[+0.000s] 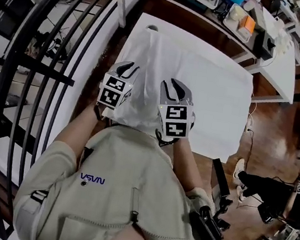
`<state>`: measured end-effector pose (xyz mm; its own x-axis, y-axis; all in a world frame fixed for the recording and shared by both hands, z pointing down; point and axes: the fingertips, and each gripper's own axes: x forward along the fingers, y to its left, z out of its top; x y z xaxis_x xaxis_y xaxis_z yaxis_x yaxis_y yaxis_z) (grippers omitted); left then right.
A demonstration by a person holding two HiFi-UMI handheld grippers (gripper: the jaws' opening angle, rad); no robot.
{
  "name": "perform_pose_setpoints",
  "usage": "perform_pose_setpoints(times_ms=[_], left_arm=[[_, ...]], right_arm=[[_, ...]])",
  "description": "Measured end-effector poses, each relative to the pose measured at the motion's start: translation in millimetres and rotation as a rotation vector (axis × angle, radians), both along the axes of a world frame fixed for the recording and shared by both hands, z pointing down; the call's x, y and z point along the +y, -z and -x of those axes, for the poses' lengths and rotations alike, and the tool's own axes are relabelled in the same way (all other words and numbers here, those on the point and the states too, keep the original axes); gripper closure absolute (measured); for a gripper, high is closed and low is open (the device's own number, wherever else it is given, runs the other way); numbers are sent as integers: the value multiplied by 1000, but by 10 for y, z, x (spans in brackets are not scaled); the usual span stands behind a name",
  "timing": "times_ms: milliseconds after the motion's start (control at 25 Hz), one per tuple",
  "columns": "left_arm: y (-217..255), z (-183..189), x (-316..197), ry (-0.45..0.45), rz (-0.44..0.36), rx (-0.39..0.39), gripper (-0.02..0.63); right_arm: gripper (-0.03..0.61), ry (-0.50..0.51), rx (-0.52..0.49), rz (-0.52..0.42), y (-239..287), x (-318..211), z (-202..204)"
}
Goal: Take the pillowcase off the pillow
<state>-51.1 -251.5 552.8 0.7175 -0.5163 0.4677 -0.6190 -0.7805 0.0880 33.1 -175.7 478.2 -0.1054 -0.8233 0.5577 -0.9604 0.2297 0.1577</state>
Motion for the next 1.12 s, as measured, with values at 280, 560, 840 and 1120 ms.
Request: perform_pose_setpoints(times_ms=[280, 560, 840, 1120], left_arm=[[-223, -36, -119, -83, 99, 63, 491], [-180, -275, -191, -111, 132, 78, 441], [-374, -477, -250, -122, 189, 82, 422], [-548, -679, -425, -108, 400, 232, 423]], right_arm=[[448, -13, 58, 122, -209, -657, 155], [433, 47, 210, 272, -627, -979, 199], [572, 27, 291, 274, -656, -975, 3], [572, -12, 279, 230, -496, -992, -273]])
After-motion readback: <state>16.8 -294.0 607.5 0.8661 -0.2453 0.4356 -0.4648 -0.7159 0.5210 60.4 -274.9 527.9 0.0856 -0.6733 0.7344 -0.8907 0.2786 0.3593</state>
